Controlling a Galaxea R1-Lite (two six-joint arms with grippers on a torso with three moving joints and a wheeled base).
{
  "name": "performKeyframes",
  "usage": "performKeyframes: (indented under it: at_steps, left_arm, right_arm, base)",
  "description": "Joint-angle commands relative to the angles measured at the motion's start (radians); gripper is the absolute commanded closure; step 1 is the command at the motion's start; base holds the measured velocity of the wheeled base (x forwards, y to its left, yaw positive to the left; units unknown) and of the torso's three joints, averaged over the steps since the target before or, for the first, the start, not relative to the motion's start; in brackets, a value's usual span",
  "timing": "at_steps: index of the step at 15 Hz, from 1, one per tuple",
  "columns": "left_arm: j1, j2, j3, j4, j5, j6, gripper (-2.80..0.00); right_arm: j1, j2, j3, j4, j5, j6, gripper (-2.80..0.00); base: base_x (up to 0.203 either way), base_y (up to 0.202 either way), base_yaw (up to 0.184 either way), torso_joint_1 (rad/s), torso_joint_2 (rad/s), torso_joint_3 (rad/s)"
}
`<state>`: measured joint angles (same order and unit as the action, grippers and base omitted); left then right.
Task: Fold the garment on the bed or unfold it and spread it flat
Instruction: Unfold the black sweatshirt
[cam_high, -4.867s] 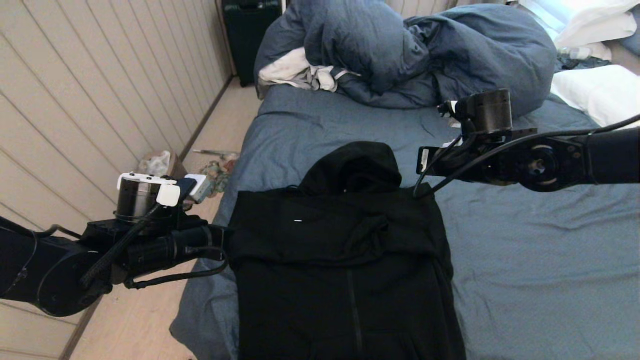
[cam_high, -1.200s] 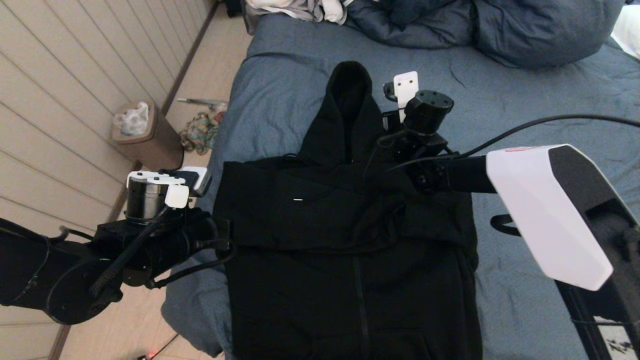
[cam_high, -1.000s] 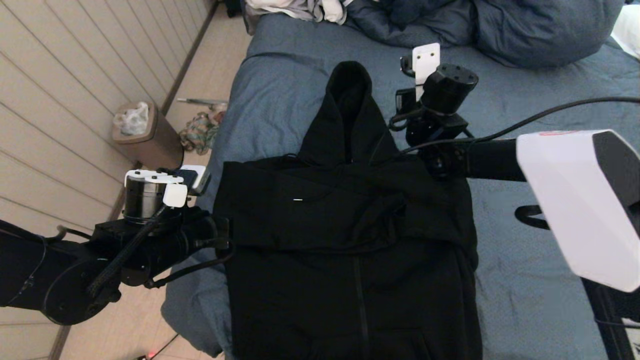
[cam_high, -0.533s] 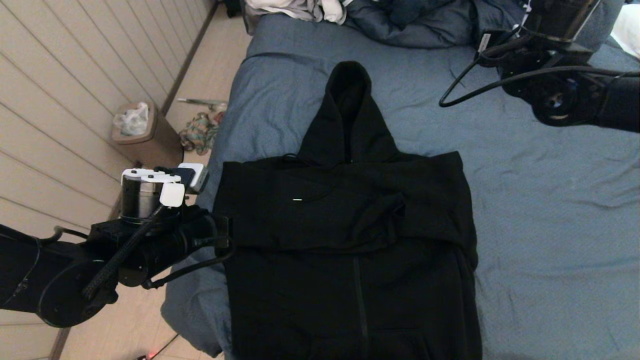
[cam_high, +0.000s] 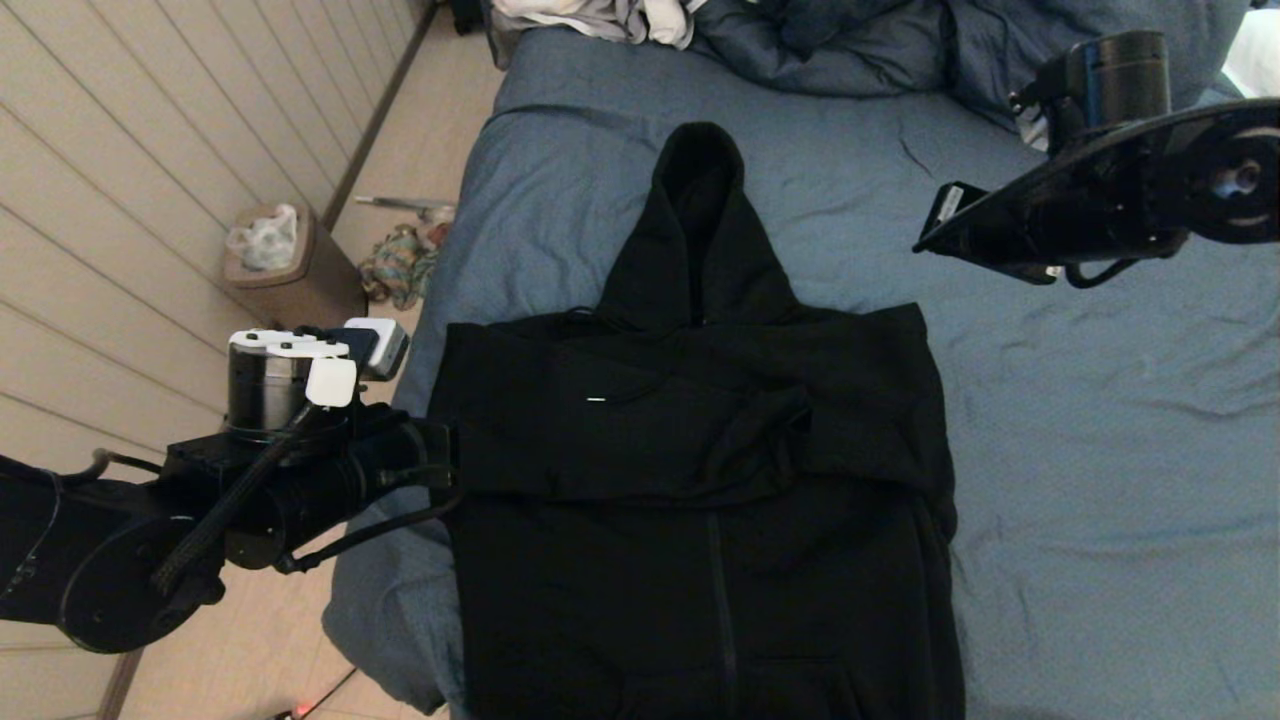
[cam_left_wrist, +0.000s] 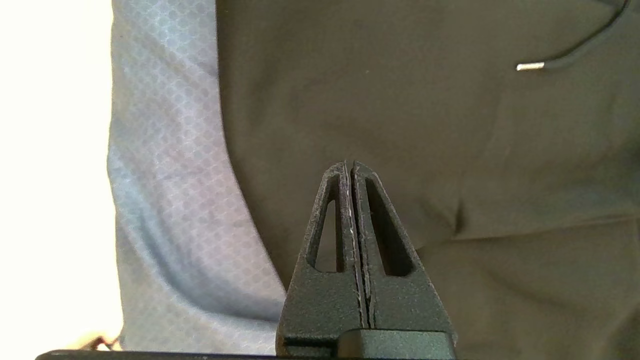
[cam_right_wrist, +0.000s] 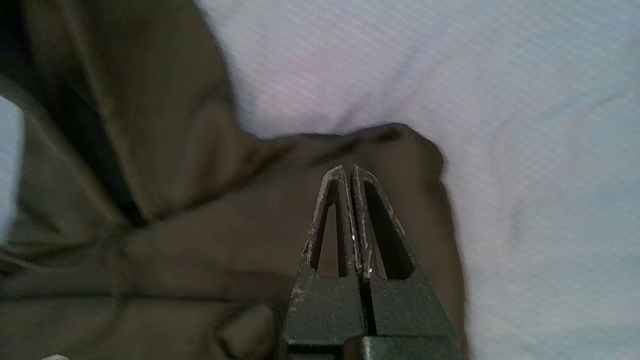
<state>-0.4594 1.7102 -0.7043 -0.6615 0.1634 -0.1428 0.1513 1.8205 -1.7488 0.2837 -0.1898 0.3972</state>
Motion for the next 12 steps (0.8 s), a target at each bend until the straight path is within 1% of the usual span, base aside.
performKeyframes:
  at_steps: [1, 3, 4, 6, 8, 10, 12]
  left_arm:
    - [0.0, 0.015, -0.004, -0.004, 0.0, -0.01, 0.0]
    - [0.001, 0.032, -0.006, -0.006, -0.013, -0.014, 0.0]
    - [0.001, 0.032, -0.008, -0.006, -0.013, -0.014, 0.0]
    - [0.001, 0.031, -0.009, -0.006, -0.013, -0.014, 0.0]
    - [0.001, 0.028, -0.009, -0.006, -0.013, -0.015, 0.0]
    - [0.001, 0.03, -0.011, -0.005, -0.013, -0.022, 0.0]
    - [0.001, 0.032, -0.014, -0.004, -0.013, -0.027, 0.0]
  right_arm:
    - [0.022, -0.071, 0.131, -0.092, 0.033, -0.019, 0.0]
    - [0.031, -0.101, 0.242, -0.243, 0.091, -0.092, 0.0]
    - [0.034, -0.106, 0.293, -0.311, 0.104, -0.13, 0.0]
    - [0.038, -0.112, 0.357, -0.397, 0.108, -0.157, 0.0]
    - [0.061, -0.129, 0.404, -0.437, 0.107, -0.164, 0.0]
    - [0.071, -0.122, 0.418, -0.463, 0.107, -0.191, 0.0]
    - [0.118, -0.113, 0.438, -0.472, 0.106, -0.215, 0.0]
  base:
    - [0.0, 0.0, 0.0, 0.0, 0.0, 0.0]
    - [0.0, 0.0, 0.0, 0.0, 0.0, 0.0]
    - [0.0, 0.0, 0.0, 0.0, 0.0, 0.0]
    - [0.0, 0.0, 0.0, 0.0, 0.0, 0.0]
    - [0.0, 0.0, 0.0, 0.0, 0.0, 0.0]
    - [0.0, 0.0, 0.0, 0.0, 0.0, 0.0]
    - [0.0, 0.0, 0.0, 0.0, 0.0, 0.0]
